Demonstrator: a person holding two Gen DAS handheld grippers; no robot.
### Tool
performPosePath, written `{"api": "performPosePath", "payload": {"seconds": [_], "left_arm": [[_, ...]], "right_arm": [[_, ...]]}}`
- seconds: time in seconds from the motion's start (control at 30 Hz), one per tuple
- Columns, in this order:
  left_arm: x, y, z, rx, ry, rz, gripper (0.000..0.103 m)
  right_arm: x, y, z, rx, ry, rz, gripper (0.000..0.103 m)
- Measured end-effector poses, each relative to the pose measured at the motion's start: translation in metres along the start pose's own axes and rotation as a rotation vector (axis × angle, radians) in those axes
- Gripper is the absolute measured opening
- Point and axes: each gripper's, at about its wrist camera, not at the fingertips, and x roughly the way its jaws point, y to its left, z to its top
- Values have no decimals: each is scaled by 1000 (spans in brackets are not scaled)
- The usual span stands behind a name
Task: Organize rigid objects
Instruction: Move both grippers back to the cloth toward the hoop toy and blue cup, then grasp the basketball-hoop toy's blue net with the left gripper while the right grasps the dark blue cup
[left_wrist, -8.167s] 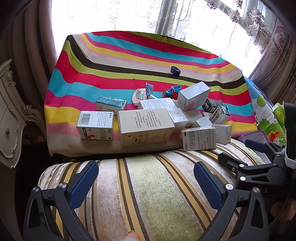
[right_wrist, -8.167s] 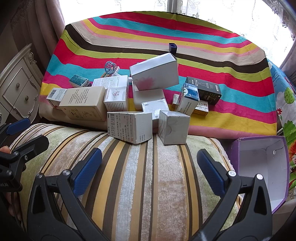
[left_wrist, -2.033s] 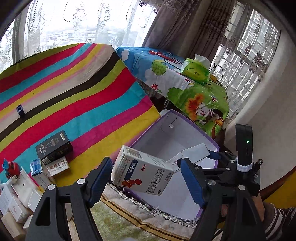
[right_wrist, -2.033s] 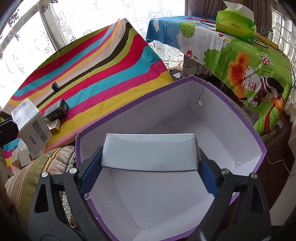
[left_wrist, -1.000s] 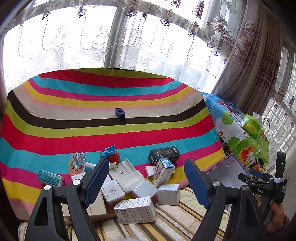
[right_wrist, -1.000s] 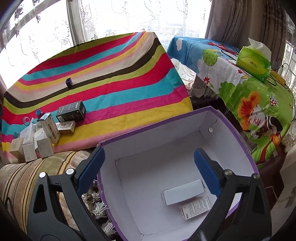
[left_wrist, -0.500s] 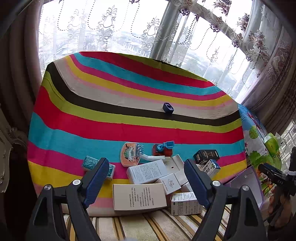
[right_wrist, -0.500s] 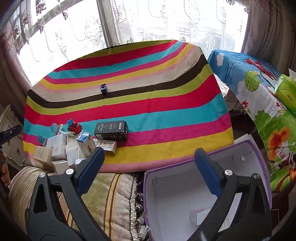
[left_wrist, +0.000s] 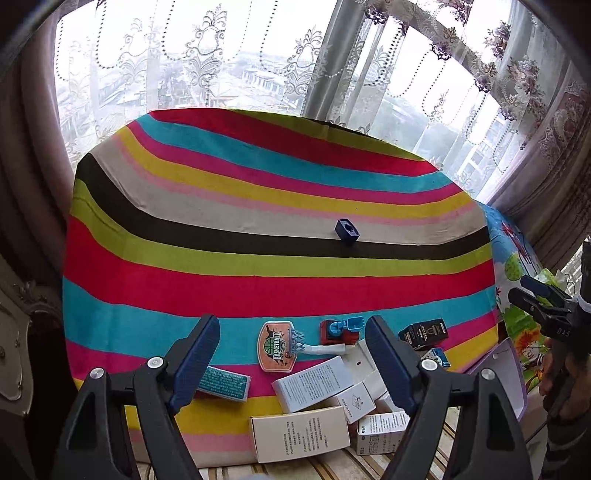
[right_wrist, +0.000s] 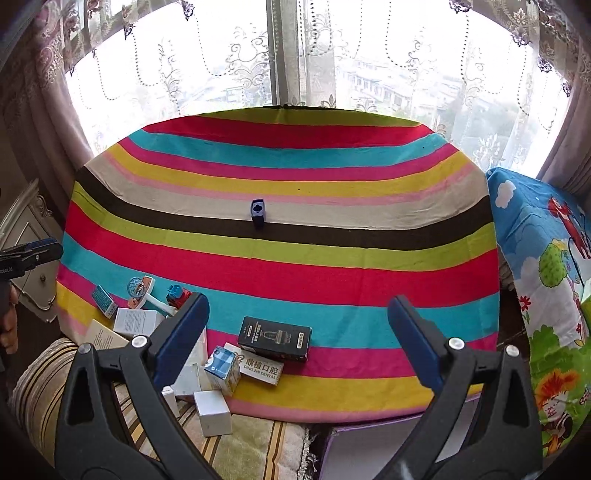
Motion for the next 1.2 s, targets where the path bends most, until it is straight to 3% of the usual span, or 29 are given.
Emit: {"api": "performPosePath", "payload": {"seconds": [0.43, 0.9, 1.1, 1.2], "left_arm": [[42, -4, 4, 80, 23, 18, 66], [125, 4, -28, 87, 251, -6, 47], [134, 5, -29, 92, 261, -17, 37], [137, 5, -29, 87, 264, -28, 26]], "right_arm": [[78, 44, 61, -166, 20, 61, 98], [230, 62, 101, -266, 123, 111, 98], [284, 57, 108, -261, 176, 108, 98], [301, 56, 111, -268, 188, 99, 98]]}}
